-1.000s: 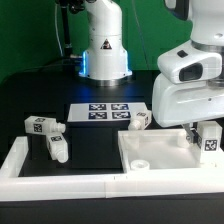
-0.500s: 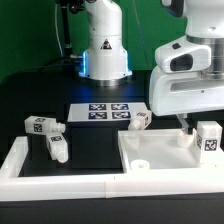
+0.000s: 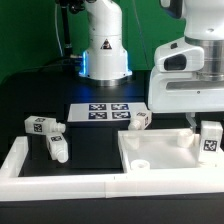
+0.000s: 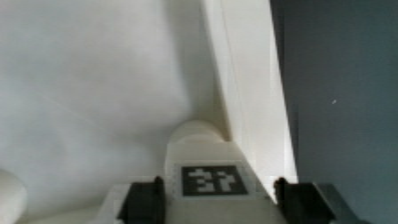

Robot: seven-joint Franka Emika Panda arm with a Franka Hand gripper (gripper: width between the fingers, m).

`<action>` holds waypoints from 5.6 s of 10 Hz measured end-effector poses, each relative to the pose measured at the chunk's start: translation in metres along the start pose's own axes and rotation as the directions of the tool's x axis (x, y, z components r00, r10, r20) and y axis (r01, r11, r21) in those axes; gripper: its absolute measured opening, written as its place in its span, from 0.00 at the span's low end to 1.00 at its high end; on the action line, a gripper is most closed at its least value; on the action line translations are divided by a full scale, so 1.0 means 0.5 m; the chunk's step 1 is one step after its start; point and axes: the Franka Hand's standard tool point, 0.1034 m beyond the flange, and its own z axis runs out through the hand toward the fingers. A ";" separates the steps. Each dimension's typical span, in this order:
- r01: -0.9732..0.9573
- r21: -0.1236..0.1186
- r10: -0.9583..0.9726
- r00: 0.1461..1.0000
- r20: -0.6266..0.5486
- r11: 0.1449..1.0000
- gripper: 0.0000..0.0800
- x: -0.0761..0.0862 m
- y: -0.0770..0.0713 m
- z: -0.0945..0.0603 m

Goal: Assemble one leg

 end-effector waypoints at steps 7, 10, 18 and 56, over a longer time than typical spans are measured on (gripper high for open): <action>-0.780 0.092 0.780 0.624 0.036 0.619 0.36 0.011 -0.014 0.007; -0.802 0.098 0.802 0.595 0.050 0.589 0.37 0.012 -0.015 0.008; -0.001 0.017 0.001 1.000 -0.019 1.000 0.81 0.002 -0.005 0.003; -0.005 -0.022 0.002 0.993 -0.114 1.000 0.36 0.027 0.006 0.011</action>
Offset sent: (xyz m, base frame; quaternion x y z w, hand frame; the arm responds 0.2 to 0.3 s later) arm -0.0042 -0.0112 -0.0106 -0.0421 0.0111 0.2914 0.9556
